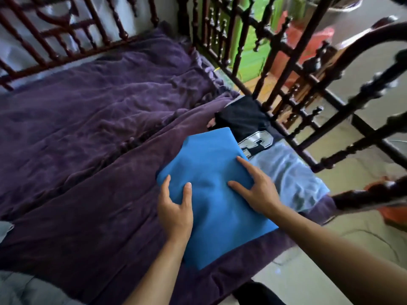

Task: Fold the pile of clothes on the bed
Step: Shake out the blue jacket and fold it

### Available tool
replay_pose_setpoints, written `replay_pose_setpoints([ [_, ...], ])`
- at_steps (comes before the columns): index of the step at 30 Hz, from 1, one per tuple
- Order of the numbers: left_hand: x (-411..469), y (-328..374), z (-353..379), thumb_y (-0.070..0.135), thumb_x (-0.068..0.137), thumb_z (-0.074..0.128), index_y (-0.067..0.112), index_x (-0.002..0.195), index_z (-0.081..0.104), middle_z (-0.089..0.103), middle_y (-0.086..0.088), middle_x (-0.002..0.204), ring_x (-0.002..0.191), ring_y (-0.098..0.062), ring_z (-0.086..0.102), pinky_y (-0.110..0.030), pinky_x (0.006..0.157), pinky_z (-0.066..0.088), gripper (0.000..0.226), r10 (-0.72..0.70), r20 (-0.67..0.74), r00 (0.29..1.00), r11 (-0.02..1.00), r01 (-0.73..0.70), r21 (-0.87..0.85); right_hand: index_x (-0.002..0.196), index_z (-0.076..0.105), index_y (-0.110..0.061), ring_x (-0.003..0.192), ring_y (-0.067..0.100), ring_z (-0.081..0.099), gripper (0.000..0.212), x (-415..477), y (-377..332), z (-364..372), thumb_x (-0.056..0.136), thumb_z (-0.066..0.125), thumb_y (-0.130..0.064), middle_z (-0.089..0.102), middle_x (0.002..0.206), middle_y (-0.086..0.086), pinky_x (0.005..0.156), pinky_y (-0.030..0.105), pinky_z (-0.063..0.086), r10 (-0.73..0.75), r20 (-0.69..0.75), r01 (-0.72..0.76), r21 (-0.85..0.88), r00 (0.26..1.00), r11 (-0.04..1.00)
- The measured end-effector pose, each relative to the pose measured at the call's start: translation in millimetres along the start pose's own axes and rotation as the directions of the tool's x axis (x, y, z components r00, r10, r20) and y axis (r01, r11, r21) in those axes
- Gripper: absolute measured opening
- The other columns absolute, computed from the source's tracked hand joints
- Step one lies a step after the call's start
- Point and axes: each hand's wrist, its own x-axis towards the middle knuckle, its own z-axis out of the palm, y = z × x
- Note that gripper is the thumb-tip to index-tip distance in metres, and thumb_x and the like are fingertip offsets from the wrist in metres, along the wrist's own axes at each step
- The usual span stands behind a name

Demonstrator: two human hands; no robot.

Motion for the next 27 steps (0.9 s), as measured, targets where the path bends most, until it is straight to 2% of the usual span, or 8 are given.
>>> replay_pose_setpoints([
  [7,-49.3,56.8,139.3,0.03,0.09,0.064,0.016,0.14,0.045,0.047,-0.001,0.143,0.131,-0.015,0.043,-0.027,0.108,0.034,0.055,-0.083,0.082,0.993,0.994,0.088,-0.063,0.14,0.026,-0.056,0.121,0.013,0.05,0.071,56.4,99.0,-127.2,0.077,0.056,-0.071,0.049,0.139,-0.012,0.096,0.028,0.041,0.004,0.086,0.01,-0.163,0.996,0.987],
  [11,-62.2,53.7,201.3,0.023,0.089,0.064,0.015,0.141,0.042,0.047,-0.006,0.14,0.126,-0.017,0.047,-0.019,0.1,0.033,0.057,-0.125,0.193,0.973,0.99,0.136,-0.043,0.141,0.024,-0.055,0.118,0.019,0.055,0.069,82.4,154.5,-157.5,0.08,0.053,-0.07,0.052,0.135,-0.007,0.09,0.038,0.049,0.042,0.093,-0.012,-0.304,0.995,0.953],
  [13,-63.2,39.8,224.3,0.02,0.089,0.064,0.018,0.145,0.035,0.045,-0.009,0.14,0.125,-0.021,0.047,-0.022,0.101,0.035,0.063,-0.201,0.322,0.925,0.978,0.206,0.018,0.143,0.025,-0.051,0.121,0.02,0.052,0.066,92.0,182.1,-153.1,0.085,0.053,-0.064,0.049,0.137,-0.006,0.087,0.039,0.05,0.076,0.097,-0.032,-0.398,0.992,0.917],
  [15,-61.9,20.3,241.7,0.021,0.09,0.062,0.024,0.149,0.026,0.041,-0.012,0.139,0.123,-0.025,0.047,-0.024,0.1,0.035,0.07,-0.288,0.471,0.834,0.957,0.244,0.155,0.147,0.024,-0.045,0.129,0.023,0.043,0.065,96.3,209.3,-138.2,0.089,0.051,-0.058,0.036,0.149,-0.004,0.093,0.04,0.047,0.173,0.159,-0.072,-0.499,0.972,0.864],
  [18,-60.0,-7.1,254.6,0.028,0.094,0.055,0.035,0.152,0.01,0.039,-0.016,0.129,0.114,-0.031,0.049,-0.025,0.09,0.036,0.074,-0.371,0.568,0.735,0.907,0.156,0.391,0.15,0.012,-0.043,0.141,0.028,0.025,0.063,82.8,243.6,-106.5,0.095,0.036,-0.06,0.011,0.16,0.006,0.109,0.043,0.032,0.304,0.254,-0.089,-0.615,0.918,0.784],
  [22,-59.2,-19.6,249.9,0.034,0.095,0.05,0.042,0.15,-0.001,0.037,-0.012,0.122,0.111,-0.032,0.05,-0.026,0.086,0.035,0.075,-0.407,0.593,0.695,0.866,0.085,0.493,0.15,-0.004,-0.044,0.144,0.031,0.016,0.061,70.6,252.1,-90.7,0.096,0.018,-0.063,-0.004,0.161,0.008,0.113,0.046,0.024,0.337,0.289,-0.079,-0.643,0.896,0.762],
  [24,-61.3,-15.3,236.4,0.034,0.095,0.051,0.039,0.151,0.003,0.038,-0.01,0.126,0.113,-0.03,0.051,-0.028,0.091,0.037,0.075,-0.399,0.593,0.699,0.852,0.043,0.523,0.151,0.0,-0.041,0.144,0.032,0.016,0.061,72.3,239.3,-95.0,0.097,0.02,-0.061,-0.001,0.16,0.01,0.111,0.047,0.025,0.357,0.293,-0.083,-0.658,0.887,0.748],
  [27,-63.7,-3.8,203.7,0.033,0.094,0.053,0.029,0.147,0.028,0.041,-0.006,0.133,0.117,-0.025,0.051,-0.031,0.096,0.041,0.059,-0.356,0.544,0.759,0.82,-0.025,0.571,0.145,0.026,-0.028,0.136,0.032,0.025,0.052,71.9,203.1,-103.2,0.098,0.034,-0.047,0.022,0.148,0.012,0.102,0.046,0.032,0.272,0.226,-0.033,-0.709,0.935,0.704],
])
